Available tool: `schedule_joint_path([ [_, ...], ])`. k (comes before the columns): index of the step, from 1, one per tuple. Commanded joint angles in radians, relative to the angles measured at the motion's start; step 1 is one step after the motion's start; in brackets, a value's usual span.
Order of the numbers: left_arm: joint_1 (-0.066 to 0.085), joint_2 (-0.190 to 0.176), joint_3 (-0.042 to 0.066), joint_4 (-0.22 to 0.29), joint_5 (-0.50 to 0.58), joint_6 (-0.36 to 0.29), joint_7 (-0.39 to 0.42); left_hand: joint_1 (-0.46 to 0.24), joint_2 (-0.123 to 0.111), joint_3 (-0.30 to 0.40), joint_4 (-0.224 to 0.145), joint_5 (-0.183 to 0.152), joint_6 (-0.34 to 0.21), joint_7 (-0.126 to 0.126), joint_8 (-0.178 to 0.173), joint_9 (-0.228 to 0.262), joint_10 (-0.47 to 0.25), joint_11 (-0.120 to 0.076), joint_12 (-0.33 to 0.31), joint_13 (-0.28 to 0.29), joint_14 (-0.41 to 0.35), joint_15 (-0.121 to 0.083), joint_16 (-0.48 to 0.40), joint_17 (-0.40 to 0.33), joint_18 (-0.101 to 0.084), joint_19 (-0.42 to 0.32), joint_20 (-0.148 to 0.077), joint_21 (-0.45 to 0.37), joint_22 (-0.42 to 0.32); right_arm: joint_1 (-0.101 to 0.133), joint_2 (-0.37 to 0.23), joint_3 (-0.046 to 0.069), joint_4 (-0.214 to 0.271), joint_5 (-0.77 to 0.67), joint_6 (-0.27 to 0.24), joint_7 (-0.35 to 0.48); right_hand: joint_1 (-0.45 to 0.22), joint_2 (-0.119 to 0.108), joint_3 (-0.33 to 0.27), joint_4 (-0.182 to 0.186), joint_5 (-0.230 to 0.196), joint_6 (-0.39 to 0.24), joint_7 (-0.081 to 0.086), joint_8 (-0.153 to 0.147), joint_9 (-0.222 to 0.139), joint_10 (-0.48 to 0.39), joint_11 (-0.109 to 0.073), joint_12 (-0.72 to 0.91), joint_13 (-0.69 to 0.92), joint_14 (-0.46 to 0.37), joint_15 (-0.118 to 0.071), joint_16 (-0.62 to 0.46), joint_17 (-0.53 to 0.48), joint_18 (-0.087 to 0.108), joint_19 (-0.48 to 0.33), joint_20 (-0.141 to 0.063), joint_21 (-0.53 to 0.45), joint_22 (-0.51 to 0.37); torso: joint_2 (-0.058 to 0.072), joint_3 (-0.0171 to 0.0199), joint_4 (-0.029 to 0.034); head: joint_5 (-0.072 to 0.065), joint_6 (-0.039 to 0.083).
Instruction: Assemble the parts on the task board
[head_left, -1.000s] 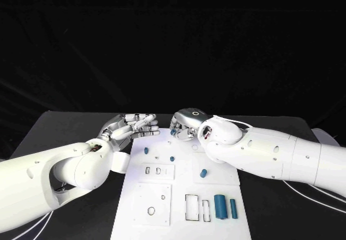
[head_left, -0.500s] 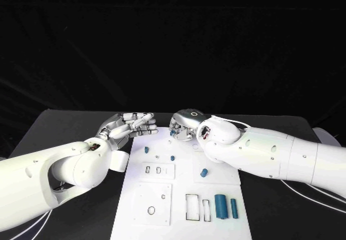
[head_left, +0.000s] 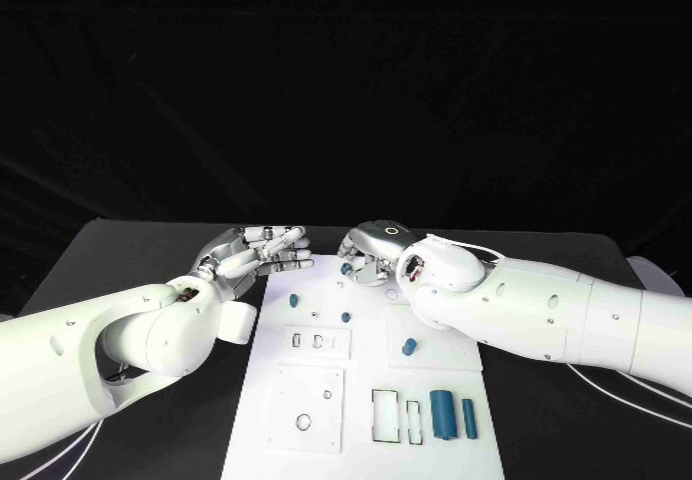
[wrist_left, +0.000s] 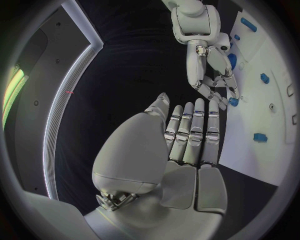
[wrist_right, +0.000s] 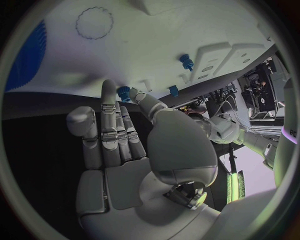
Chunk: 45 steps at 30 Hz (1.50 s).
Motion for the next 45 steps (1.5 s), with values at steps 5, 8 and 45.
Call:
schedule_joint_path([
  [5, 0.002, 0.000, 0.001, -0.013, 0.001, 0.011, 0.013, -0.006, 0.005, -0.006, -0.001, 0.001, 0.003, 0.002, -0.004, -0.001, 0.006, -0.001, -0.006, 0.000, 0.004, 0.001, -0.005, -0.001, 0.013, 0.005, 0.000, -0.006, -0.001, 0.003, -0.082, 0.008, 0.086, 0.000, -0.057, -0.017, 0.005, -0.012, -0.020, 0.013, 0.010, 0.006, -0.004, 0.005, 0.002, 0.014, -0.006, 0.032, 0.005, 0.000, 0.003, -0.007, 0.006, 0.004, 0.009, -0.002, 0.010, 0.024, -0.004, 0.0008, -0.0010, -0.002, 0.006],
  [8, 0.002, 0.000, 0.001, -0.020, 0.001, 0.012, 0.014, -0.006, 0.005, -0.006, -0.001, 0.001, 0.003, 0.002, -0.004, -0.001, 0.006, -0.001, -0.006, 0.000, 0.004, 0.001, -0.005, -0.001, 0.013, 0.005, 0.000, -0.006, -0.001, 0.006, -0.138, 0.016, 0.136, 0.024, -0.054, -0.026, 0.004, -0.011, -0.022, 0.023, 0.019, 0.020, -0.002, 0.010, 0.005, 0.043, -0.009, 0.055, 0.011, 0.001, 0.001, -0.009, 0.009, 0.001, 0.022, -0.003, 0.022, 0.045, -0.008, 0.0004, -0.0029, -0.002, 0.006],
  [45, 0.002, 0.009, 0.001, -0.057, 0.001, 0.023, 0.013, -0.005, 0.005, -0.007, -0.002, 0.000, 0.004, 0.002, -0.006, -0.001, 0.007, -0.001, -0.008, 0.000, 0.005, 0.001, -0.007, -0.002, 0.013, 0.005, 0.001, -0.007, -0.002, -0.001, -0.334, 0.024, 0.195, 0.325, 0.129, -0.109, 0.057, -0.032, -0.292, 0.228, 0.144, -0.150, -0.011, 0.214, 0.073, 0.388, -0.036, 1.390, 1.338, 0.025, -0.013, -0.053, 0.053, -0.037, 0.156, -0.018, 0.128, 0.260, -0.023, 0.0007, -0.0095, -0.016, -0.008],
])
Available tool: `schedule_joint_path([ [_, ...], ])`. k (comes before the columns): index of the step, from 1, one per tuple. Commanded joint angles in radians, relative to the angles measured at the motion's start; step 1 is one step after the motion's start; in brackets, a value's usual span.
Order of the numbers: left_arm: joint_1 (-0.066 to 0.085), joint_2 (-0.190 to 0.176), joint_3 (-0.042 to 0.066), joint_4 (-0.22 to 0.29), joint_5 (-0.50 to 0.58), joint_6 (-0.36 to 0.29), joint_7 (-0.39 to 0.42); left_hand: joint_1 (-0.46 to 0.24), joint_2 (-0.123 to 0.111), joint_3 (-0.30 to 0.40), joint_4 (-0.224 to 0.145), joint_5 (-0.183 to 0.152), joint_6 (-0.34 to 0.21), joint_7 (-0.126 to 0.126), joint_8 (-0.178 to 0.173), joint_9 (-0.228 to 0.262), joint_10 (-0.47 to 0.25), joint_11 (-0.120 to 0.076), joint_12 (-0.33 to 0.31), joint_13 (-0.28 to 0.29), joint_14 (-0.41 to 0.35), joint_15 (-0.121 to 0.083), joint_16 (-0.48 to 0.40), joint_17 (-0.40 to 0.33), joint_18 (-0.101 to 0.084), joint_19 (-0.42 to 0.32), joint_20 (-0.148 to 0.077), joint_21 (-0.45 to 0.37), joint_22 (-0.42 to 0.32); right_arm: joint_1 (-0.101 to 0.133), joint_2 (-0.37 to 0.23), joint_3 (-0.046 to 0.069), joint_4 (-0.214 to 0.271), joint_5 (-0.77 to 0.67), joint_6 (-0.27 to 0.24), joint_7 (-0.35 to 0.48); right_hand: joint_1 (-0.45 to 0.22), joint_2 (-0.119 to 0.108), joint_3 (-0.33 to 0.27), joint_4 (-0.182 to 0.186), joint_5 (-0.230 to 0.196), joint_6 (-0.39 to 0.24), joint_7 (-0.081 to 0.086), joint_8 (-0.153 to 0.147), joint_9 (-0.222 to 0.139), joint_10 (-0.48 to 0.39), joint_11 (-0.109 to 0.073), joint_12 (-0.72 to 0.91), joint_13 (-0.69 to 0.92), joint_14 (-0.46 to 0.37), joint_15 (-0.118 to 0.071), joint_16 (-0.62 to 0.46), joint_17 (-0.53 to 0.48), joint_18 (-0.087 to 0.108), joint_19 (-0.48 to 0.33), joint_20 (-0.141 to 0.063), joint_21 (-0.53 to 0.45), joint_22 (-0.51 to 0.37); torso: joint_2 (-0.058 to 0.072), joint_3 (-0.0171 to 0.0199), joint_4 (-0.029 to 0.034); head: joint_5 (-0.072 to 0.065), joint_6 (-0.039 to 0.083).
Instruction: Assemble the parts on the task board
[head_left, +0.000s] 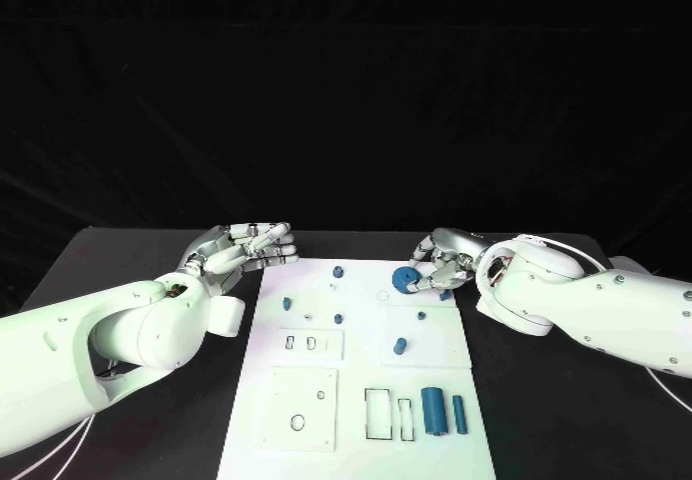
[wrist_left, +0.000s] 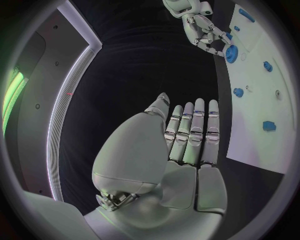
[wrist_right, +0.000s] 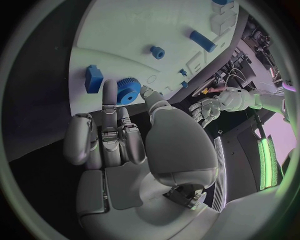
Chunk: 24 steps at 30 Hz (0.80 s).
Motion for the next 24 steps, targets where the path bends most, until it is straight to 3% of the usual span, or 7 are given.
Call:
schedule_joint_path([
  [1, 0.001, 0.002, 0.001, 0.001, 0.001, 0.022, 0.011, -0.005, 0.005, -0.007, -0.002, 0.000, 0.004, 0.002, -0.006, -0.001, 0.007, -0.001, -0.004, 0.000, 0.005, 0.001, -0.007, -0.001, 0.013, 0.005, 0.001, -0.007, -0.001, -0.003, 0.008, -0.001, -0.009, 0.001, 0.014, -0.014, 0.009, -0.001, 0.001, 0.009, 0.010, -0.007, -0.001, 0.011, 0.003, 0.006, -0.001, 0.005, 0.100, 0.011, 0.008, -0.007, 0.002, -0.018, 0.007, -0.002, 0.006, 0.003, 0.002, -0.0001, 0.0007, 0.000, -0.004],
  [9, 0.001, 0.004, 0.001, -0.003, 0.001, 0.024, 0.010, -0.005, 0.005, -0.007, -0.002, 0.000, 0.004, 0.002, -0.006, -0.001, 0.007, -0.001, -0.004, 0.000, 0.005, 0.001, -0.007, -0.001, 0.013, 0.005, 0.001, -0.007, -0.001, -0.005, 0.021, -0.001, -0.016, -0.043, 0.005, -0.026, 0.013, -0.002, -0.001, 0.016, 0.032, -0.010, -0.004, 0.048, 0.017, 0.025, -0.003, 0.027, 0.131, 0.011, 0.006, -0.010, 0.004, -0.021, 0.015, -0.003, 0.014, 0.020, 0.001, -0.0003, 0.0021, -0.001, -0.008],
  [24, 0.001, 0.004, 0.001, -0.004, 0.001, 0.028, 0.008, -0.004, 0.006, -0.007, -0.002, 0.000, 0.005, 0.002, -0.007, -0.001, 0.008, -0.001, -0.005, 0.001, 0.006, 0.001, -0.008, -0.001, 0.013, 0.005, 0.001, -0.007, -0.002, -0.006, 0.027, -0.001, -0.005, -0.126, 0.019, -0.047, 0.041, -0.006, 0.006, 0.014, 0.035, -0.083, 0.000, 0.125, 0.046, 0.090, 0.001, 0.089, 0.221, 0.013, 0.008, -0.017, 0.010, -0.033, 0.048, -0.003, 0.051, 0.081, 0.001, 0.0002, 0.0024, 0.000, -0.014],
])
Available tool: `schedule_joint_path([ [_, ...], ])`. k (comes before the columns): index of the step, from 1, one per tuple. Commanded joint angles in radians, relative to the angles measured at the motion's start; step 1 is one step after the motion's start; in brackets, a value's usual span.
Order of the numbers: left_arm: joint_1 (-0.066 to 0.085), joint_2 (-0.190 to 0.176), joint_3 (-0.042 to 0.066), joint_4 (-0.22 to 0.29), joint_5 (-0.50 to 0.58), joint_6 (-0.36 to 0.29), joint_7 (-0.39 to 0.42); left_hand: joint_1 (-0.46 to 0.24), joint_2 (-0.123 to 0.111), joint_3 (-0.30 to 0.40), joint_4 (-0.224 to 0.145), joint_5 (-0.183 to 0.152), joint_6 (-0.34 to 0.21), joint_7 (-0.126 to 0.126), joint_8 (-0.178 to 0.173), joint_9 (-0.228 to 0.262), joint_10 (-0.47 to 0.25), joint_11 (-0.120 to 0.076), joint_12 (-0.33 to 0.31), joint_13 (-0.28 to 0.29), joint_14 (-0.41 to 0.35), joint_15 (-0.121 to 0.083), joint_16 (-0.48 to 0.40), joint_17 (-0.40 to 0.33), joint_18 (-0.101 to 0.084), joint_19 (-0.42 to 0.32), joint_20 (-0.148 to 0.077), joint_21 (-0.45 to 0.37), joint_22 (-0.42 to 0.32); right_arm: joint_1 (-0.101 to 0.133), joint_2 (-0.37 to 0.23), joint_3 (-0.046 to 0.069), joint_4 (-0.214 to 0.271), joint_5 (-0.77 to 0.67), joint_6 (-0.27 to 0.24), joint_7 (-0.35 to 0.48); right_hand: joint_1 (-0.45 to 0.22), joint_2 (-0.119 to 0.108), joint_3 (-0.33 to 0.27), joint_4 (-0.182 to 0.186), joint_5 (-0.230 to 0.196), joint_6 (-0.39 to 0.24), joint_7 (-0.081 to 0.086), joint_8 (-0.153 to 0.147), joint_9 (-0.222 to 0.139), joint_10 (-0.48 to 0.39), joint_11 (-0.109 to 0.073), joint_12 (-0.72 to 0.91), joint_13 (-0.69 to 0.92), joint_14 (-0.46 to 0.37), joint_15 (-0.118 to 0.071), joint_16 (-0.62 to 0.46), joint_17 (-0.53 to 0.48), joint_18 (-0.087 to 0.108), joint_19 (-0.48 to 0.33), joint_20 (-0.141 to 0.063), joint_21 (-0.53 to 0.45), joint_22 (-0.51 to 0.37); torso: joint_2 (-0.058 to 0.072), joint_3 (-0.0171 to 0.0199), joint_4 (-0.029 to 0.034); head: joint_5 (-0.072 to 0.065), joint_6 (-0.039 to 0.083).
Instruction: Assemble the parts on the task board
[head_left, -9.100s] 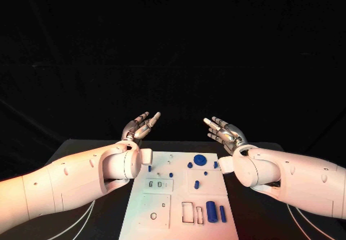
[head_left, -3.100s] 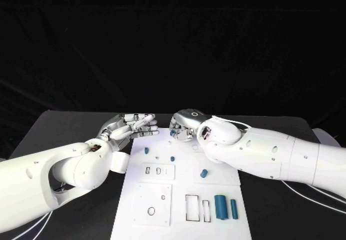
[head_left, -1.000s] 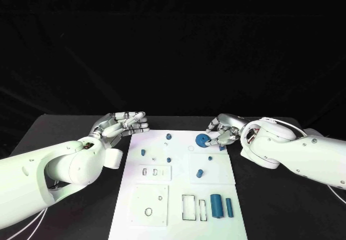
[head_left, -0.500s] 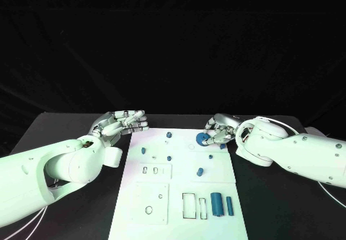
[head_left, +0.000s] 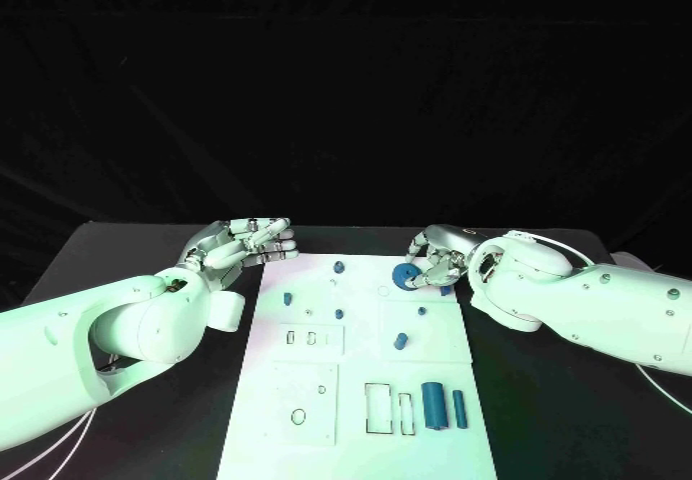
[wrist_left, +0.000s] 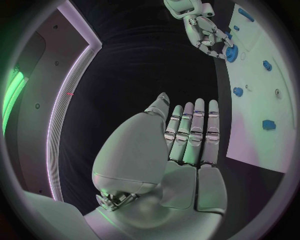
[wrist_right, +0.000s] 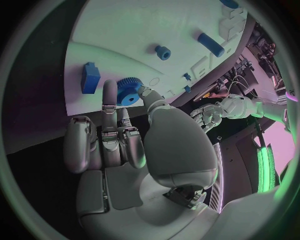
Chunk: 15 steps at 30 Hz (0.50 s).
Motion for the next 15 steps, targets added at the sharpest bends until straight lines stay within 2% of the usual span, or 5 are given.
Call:
schedule_joint_path([
  [1, 0.001, 0.002, 0.001, 0.001, 0.001, 0.023, 0.008, -0.004, 0.006, -0.004, 0.001, 0.000, 0.005, 0.002, -0.007, -0.001, 0.008, -0.001, -0.005, 0.001, 0.006, 0.001, -0.003, -0.001, 0.013, 0.005, 0.001, -0.004, -0.001, -0.001, 0.002, 0.000, 0.004, -0.052, 0.021, -0.015, 0.012, 0.001, 0.007, -0.001, 0.005, -0.010, 0.000, 0.009, 0.004, 0.079, 0.001, 0.008, 0.225, 0.013, 0.008, -0.005, 0.002, -0.021, 0.009, 0.001, 0.005, 0.004, 0.000, 0.0003, 0.0007, -0.001, -0.001],
  [9, 0.001, 0.002, 0.001, 0.001, 0.001, 0.024, 0.008, -0.004, 0.006, -0.004, 0.001, 0.000, 0.005, 0.002, -0.007, -0.001, 0.008, -0.001, -0.005, 0.001, 0.006, 0.001, -0.003, -0.001, 0.013, 0.005, 0.001, -0.004, -0.001, -0.003, 0.005, 0.000, 0.003, -0.075, 0.044, -0.023, 0.034, 0.009, 0.026, -0.014, 0.005, -0.024, -0.001, 0.051, 0.018, 0.103, 0.001, 0.028, 0.256, 0.013, 0.007, -0.010, 0.003, -0.024, 0.019, 0.000, 0.017, 0.025, 0.000, 0.0000, 0.0015, -0.001, -0.003],
  [15, 0.001, 0.001, 0.001, 0.002, 0.001, 0.024, 0.008, -0.004, 0.006, -0.004, 0.001, 0.000, 0.005, 0.002, -0.007, -0.001, 0.008, -0.001, -0.005, 0.001, 0.006, 0.001, -0.003, -0.001, 0.013, 0.005, 0.001, -0.004, -0.001, -0.006, 0.008, 0.000, 0.001, -0.084, 0.059, -0.031, 0.040, 0.013, 0.041, -0.019, -0.005, -0.024, -0.001, 0.068, 0.023, 0.108, 0.000, 0.033, 0.263, 0.013, 0.006, -0.012, 0.003, -0.026, 0.025, -0.001, 0.024, 0.036, 0.001, -0.0001, 0.0019, -0.002, -0.004],
])
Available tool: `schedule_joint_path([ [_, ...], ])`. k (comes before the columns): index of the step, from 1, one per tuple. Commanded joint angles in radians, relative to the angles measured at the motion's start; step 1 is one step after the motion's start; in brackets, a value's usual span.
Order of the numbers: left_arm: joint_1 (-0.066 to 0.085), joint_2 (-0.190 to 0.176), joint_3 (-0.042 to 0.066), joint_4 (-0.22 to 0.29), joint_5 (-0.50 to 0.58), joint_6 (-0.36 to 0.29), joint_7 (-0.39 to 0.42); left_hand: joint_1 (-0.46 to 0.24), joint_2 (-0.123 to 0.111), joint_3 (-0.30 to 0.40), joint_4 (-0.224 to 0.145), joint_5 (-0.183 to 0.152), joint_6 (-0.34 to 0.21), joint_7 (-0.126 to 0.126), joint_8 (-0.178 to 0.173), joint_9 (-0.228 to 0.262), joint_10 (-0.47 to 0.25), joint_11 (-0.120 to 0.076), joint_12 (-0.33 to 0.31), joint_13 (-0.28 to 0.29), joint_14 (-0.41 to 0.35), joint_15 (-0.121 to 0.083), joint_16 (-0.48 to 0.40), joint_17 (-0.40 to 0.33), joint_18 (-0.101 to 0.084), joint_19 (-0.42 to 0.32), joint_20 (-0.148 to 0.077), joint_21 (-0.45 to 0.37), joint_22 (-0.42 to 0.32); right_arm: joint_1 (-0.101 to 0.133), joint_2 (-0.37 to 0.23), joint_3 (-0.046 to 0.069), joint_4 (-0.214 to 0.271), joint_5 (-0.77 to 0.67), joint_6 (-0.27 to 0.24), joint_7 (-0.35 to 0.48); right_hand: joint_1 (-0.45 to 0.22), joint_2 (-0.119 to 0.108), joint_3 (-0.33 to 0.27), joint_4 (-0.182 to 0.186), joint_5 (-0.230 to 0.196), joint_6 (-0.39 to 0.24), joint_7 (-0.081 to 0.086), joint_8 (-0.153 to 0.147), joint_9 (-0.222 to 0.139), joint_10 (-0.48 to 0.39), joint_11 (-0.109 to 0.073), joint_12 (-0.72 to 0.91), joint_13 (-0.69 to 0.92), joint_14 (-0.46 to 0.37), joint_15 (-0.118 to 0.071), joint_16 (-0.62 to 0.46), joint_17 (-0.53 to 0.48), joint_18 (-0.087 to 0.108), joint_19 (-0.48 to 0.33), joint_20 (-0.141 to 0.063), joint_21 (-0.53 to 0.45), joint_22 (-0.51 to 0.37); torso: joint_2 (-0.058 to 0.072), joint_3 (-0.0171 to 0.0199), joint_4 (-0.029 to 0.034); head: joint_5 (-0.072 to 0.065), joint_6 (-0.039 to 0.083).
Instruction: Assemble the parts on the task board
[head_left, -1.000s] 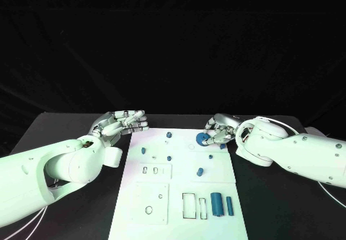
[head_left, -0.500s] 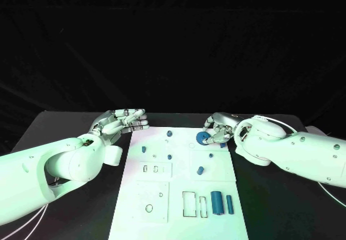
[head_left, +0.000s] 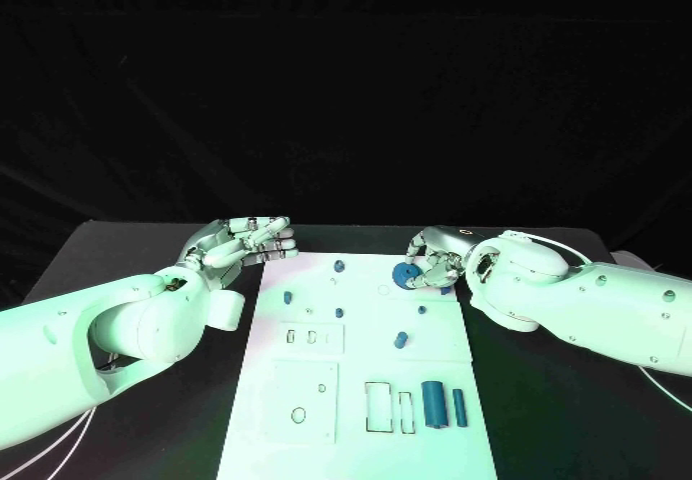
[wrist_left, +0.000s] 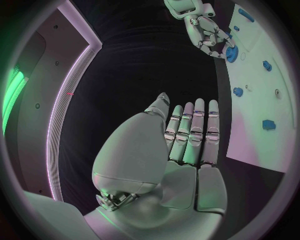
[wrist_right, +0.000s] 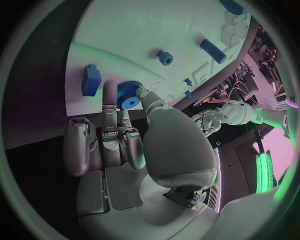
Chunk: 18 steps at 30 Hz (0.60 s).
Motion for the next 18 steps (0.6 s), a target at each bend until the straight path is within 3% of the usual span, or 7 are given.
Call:
schedule_joint_path([
  [1, 0.001, 0.001, 0.001, 0.002, 0.001, 0.021, 0.008, -0.004, 0.006, -0.004, 0.001, 0.000, 0.005, 0.002, -0.007, -0.001, 0.008, -0.001, -0.005, 0.001, 0.006, 0.001, -0.003, -0.001, 0.013, 0.005, 0.001, -0.004, -0.001, -0.002, 0.003, 0.000, -0.001, -0.033, 0.037, -0.017, 0.010, 0.001, 0.009, -0.003, -0.006, -0.006, -0.001, 0.007, 0.002, 0.108, 0.000, 0.004, 0.263, 0.013, 0.006, -0.004, 0.001, -0.011, 0.008, 0.003, 0.005, 0.009, 0.001, -0.0002, 0.0004, -0.001, -0.001],
  [18, 0.001, -0.001, 0.001, 0.004, 0.001, 0.020, 0.006, -0.004, 0.006, -0.004, 0.001, 0.000, 0.005, 0.002, -0.007, -0.001, 0.008, -0.001, -0.005, 0.001, 0.006, 0.001, -0.003, -0.001, 0.013, 0.005, 0.001, -0.004, -0.001, -0.007, 0.016, -0.002, -0.015, -0.047, 0.058, -0.033, 0.006, 0.017, 0.032, -0.002, -0.011, 0.009, -0.003, 0.026, 0.005, 0.108, -0.002, 0.004, 0.263, 0.014, 0.004, -0.007, 0.002, -0.013, 0.012, 0.002, 0.010, 0.017, 0.001, -0.0003, 0.0016, -0.001, -0.007],
])
